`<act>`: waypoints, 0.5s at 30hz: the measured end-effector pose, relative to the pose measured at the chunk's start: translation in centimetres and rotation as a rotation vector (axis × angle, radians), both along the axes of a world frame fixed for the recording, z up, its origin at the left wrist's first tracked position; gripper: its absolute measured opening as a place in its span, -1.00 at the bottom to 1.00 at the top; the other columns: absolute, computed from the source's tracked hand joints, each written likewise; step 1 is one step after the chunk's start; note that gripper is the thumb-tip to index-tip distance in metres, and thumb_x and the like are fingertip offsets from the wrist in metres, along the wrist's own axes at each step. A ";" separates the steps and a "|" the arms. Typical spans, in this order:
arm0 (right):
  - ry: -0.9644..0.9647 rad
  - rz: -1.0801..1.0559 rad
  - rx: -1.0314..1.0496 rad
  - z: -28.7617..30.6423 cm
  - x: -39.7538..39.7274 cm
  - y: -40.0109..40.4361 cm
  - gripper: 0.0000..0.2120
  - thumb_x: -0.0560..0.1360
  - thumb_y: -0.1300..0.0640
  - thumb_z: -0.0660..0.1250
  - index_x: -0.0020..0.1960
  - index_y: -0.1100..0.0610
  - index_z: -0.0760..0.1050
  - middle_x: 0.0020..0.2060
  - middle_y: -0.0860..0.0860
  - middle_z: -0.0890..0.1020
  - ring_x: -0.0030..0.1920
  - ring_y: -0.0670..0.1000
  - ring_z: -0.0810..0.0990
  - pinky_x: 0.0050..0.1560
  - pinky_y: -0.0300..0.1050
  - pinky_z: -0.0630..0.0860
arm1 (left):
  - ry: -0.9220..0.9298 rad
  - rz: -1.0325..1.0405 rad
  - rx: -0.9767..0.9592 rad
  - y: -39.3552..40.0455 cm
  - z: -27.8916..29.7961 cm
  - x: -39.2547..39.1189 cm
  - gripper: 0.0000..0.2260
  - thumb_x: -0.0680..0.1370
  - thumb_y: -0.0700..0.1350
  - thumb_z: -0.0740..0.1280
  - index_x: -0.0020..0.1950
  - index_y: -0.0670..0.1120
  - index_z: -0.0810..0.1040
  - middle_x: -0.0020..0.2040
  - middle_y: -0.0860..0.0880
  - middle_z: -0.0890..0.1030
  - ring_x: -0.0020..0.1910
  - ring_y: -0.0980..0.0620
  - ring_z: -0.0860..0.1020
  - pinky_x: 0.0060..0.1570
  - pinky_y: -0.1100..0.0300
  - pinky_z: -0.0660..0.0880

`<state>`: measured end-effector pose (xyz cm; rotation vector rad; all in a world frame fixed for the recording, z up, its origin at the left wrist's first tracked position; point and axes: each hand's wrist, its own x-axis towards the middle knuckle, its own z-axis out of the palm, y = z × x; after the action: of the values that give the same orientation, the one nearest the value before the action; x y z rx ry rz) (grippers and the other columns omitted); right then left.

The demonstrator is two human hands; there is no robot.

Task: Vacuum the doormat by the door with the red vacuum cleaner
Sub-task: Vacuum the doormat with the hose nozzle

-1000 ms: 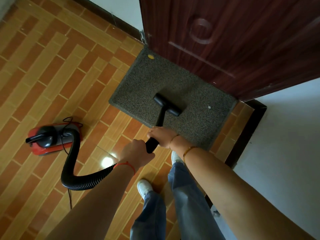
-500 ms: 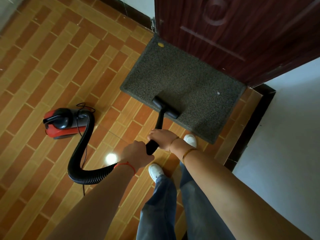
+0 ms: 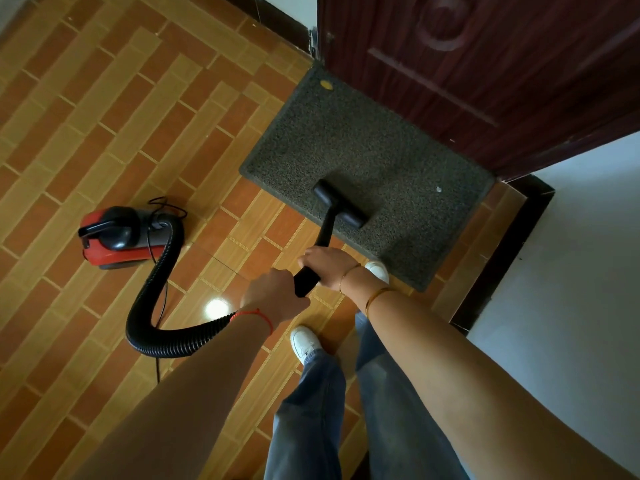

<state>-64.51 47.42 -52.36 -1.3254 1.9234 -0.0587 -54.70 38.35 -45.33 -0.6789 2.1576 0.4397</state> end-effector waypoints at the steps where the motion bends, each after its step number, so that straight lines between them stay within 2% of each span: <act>1: 0.002 0.001 -0.001 -0.2 -0.9 0.1 -0.78 0.50 0.35 0.26 0.11 0.17 0.47 0.11 0.07 0.52 0.11 0.06 0.56 -0.06 -0.11 0.49 | 0.003 0.006 0.004 0.1 -0.2 -0.8 -0.82 0.47 0.04 0.31 -0.15 -0.06 0.47 -0.34 0.04 0.48 -0.46 0.10 0.44 -0.55 0.27 0.32; 4: 0.004 0.013 0.007 -0.7 -4.2 0.5 -0.80 0.51 0.33 0.25 0.10 0.15 0.47 0.09 0.06 0.52 0.10 0.06 0.55 0.04 -0.04 0.55 | 0.020 0.005 0.010 0.5 -0.5 -3.8 -0.82 0.47 0.05 0.30 -0.16 -0.06 0.47 -0.35 0.04 0.47 -0.47 0.10 0.44 -0.56 0.26 0.31; 8: 0.012 0.016 0.017 -0.9 -9.6 1.4 -0.83 0.51 0.35 0.24 0.07 0.17 0.46 0.08 0.07 0.53 0.07 0.07 0.58 0.02 -0.04 0.56 | 0.041 0.005 0.023 1.4 -0.6 -9.0 -0.81 0.46 0.06 0.30 -0.15 -0.06 0.46 -0.34 0.03 0.46 -0.46 0.08 0.44 -0.55 0.26 0.28; 15: 0.007 0.014 0.049 -1.2 -20.0 3.4 -0.86 0.52 0.32 0.25 0.05 0.17 0.47 0.07 0.09 0.52 0.06 0.10 0.58 0.05 -0.01 0.55 | 0.076 0.084 0.073 3.7 -1.3 -19.0 -0.85 0.44 0.01 0.31 -0.17 -0.07 0.48 -0.34 0.02 0.48 -0.42 0.06 0.48 -0.50 0.25 0.36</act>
<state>-84.51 50.85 -53.54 -1.3081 1.9094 0.0005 -73.66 42.01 -46.58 -0.7235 2.1782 0.5950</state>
